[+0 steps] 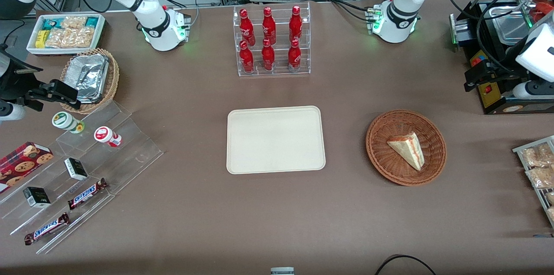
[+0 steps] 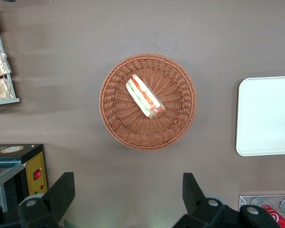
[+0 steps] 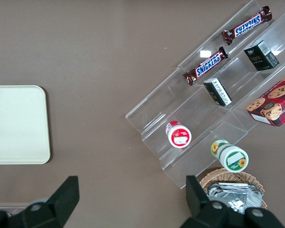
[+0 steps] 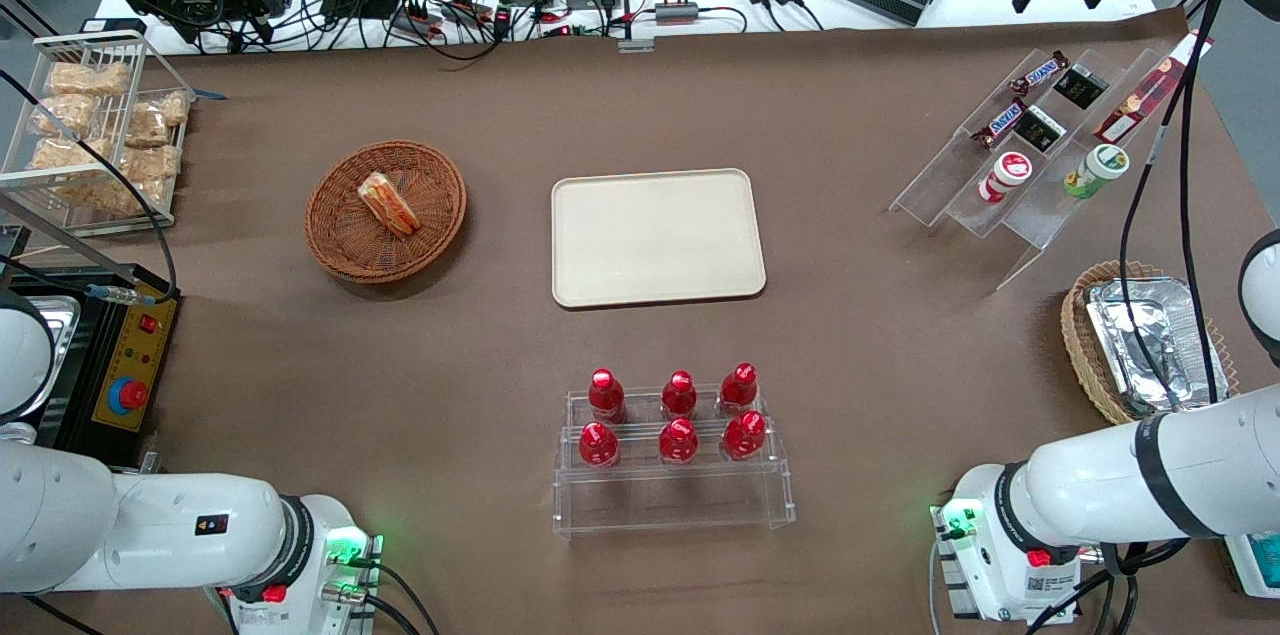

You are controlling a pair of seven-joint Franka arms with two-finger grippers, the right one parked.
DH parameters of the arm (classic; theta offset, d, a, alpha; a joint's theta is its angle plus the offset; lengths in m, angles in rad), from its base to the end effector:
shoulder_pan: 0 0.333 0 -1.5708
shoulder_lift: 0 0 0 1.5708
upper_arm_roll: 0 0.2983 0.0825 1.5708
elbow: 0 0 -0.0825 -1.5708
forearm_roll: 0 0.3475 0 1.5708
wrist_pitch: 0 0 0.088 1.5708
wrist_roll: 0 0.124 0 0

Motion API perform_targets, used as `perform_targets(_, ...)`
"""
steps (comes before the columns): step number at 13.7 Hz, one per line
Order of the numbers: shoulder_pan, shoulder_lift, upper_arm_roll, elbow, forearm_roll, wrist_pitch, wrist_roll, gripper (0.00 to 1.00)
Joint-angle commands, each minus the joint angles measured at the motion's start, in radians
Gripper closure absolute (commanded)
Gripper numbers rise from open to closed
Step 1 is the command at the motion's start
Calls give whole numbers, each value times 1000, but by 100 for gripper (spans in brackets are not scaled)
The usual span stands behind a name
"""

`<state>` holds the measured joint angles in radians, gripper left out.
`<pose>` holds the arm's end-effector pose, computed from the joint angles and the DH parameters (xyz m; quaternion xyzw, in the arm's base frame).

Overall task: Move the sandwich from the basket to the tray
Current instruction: 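Move the left gripper over the wrapped sandwich in the wicker basket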

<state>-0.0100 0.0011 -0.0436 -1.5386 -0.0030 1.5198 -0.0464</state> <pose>0.5124 -0.0279 0.5987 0.9999 -0.0037 -0.0100 0.0010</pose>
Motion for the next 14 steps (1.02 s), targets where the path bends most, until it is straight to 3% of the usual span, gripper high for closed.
perform_targets(1, 1, -9, 13, 12, -6, -27, 2, 0)
perform_targets(7, 4, 8, 16, -102, 5, 40, -7, 0)
perform_targets(14, 2, -12, 1, -412, 6, 374, -235, 0)
